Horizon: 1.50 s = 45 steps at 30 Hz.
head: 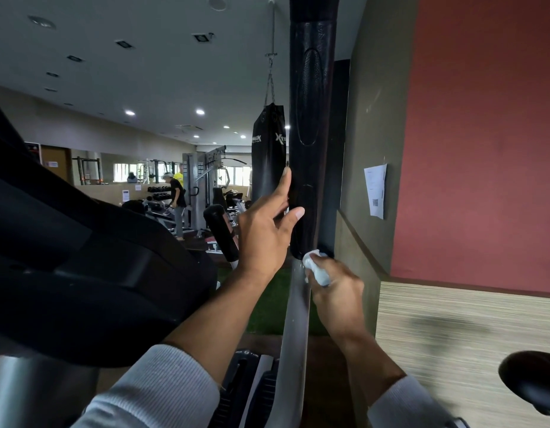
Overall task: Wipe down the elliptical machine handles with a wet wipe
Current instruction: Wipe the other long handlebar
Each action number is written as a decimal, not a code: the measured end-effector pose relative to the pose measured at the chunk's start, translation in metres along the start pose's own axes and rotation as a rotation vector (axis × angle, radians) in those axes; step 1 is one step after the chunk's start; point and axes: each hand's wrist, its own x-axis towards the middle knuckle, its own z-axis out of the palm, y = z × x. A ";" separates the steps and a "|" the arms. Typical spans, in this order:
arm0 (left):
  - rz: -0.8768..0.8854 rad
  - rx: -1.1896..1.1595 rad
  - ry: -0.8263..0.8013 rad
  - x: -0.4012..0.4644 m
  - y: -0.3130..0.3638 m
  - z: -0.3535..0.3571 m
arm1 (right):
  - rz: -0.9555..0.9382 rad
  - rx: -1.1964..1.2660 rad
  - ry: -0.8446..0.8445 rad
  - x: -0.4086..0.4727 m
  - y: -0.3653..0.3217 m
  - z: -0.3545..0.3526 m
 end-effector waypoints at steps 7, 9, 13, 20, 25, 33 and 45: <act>-0.008 0.008 0.007 0.000 -0.001 0.000 | -0.068 0.049 0.085 0.006 -0.014 0.002; -0.009 0.004 0.009 -0.001 -0.001 0.000 | -0.060 -0.020 -0.004 0.009 -0.016 0.001; -0.011 -0.002 0.009 -0.001 0.001 0.000 | -0.166 -0.192 -0.070 0.012 -0.007 -0.004; -0.002 -0.019 0.000 -0.002 -0.003 0.001 | 0.066 0.256 0.235 0.013 -0.013 -0.021; 0.000 -0.016 0.006 -0.001 -0.003 0.001 | 0.262 0.397 0.252 0.025 -0.017 -0.004; 0.023 0.002 0.034 -0.003 -0.008 0.005 | 0.209 0.482 0.160 0.009 -0.022 -0.005; 0.020 0.006 0.030 -0.002 -0.004 0.003 | 0.270 0.559 0.302 0.015 -0.020 0.005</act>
